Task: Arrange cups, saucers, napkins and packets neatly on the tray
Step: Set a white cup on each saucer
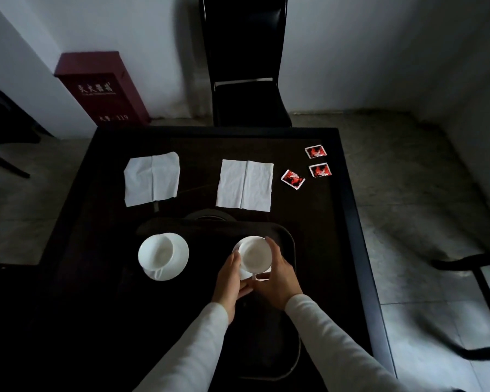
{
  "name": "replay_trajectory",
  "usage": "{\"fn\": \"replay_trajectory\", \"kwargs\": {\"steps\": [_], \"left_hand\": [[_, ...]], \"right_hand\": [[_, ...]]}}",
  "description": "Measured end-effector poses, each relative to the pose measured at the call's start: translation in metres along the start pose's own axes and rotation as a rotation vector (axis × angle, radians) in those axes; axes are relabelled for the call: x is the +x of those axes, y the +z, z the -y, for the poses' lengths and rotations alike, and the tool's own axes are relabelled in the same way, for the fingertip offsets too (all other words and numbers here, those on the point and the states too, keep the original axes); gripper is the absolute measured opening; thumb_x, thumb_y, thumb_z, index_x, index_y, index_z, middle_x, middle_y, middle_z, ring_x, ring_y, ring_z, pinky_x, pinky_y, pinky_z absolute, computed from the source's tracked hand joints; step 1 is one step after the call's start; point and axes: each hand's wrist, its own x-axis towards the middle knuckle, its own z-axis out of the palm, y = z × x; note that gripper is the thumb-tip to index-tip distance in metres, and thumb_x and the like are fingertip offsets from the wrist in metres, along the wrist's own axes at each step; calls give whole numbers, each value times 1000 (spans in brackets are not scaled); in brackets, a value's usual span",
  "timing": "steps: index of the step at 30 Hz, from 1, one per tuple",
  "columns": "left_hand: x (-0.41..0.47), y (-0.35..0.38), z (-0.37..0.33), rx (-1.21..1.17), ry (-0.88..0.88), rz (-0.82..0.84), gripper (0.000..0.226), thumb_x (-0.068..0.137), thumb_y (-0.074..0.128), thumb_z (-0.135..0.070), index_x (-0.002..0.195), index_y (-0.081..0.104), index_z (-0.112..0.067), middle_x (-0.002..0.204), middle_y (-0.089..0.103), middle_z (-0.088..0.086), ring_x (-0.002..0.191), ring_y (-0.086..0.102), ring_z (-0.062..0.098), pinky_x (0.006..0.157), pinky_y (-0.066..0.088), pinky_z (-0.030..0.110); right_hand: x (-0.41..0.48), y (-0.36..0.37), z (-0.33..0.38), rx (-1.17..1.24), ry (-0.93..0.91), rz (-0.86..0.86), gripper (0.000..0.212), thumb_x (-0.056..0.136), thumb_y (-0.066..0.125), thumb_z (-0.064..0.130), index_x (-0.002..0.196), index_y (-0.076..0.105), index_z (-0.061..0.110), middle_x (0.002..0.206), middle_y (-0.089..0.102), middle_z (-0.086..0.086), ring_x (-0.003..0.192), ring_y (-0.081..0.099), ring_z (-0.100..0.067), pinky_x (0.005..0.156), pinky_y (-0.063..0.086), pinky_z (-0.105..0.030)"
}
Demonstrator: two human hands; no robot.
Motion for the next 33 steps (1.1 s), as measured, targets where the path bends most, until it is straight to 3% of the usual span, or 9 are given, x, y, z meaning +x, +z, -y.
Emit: {"fn": "replay_trajectory", "kwargs": {"steps": [4,8,12,19,22,28,33], "left_hand": [[3,2,0,2,-3,12,39,101,43,-53,136,57,-40,119,67,-8,107,71,23,98,56,45],[5,2,0,2,-4,16,41,103,42,-52,139,54,-38,123,65,-5,108,70,24,98,56,45],[5,3,-1,-10,-1,24,40,105,39,-49,140,52,-37,121,65,-6,107,71,24,97,56,45],[6,2,2,-25,-13,29,37,105,40,-48,137,53,-36,116,66,-7,105,72,22,97,56,45],[7,1,4,-14,-9,28,36,104,40,-50,135,54,-38,114,66,-9,105,72,21,96,57,45],[9,2,2,-2,-20,14,29,105,40,-46,130,53,-39,111,65,-9,105,72,24,93,57,43],[12,2,1,53,-5,-5,25,105,41,-46,128,51,-42,110,63,-11,102,72,23,79,58,36]], "right_hand": [[2,-2,-2,7,4,-9,100,74,79,14,155,23,31,142,54,-6,94,72,-17,83,61,-26],[2,-3,-1,-11,14,-4,100,76,80,13,155,22,33,142,54,-6,88,74,-16,86,61,-35],[2,-3,-1,-26,17,-6,102,74,82,19,156,22,31,142,53,-8,106,70,-28,90,60,-43],[0,-3,-2,-44,6,-5,102,74,81,20,156,21,31,140,55,-8,99,70,-22,86,61,-36],[-1,-3,-2,-65,14,-17,102,73,79,23,155,20,34,141,55,-6,113,65,-23,91,58,-33],[0,-3,-4,-56,27,2,102,71,76,32,153,17,39,140,55,-4,113,64,-22,90,59,-38],[0,-5,-6,-50,19,16,106,69,76,36,155,14,42,145,51,-2,116,63,-22,89,60,-38]]}}
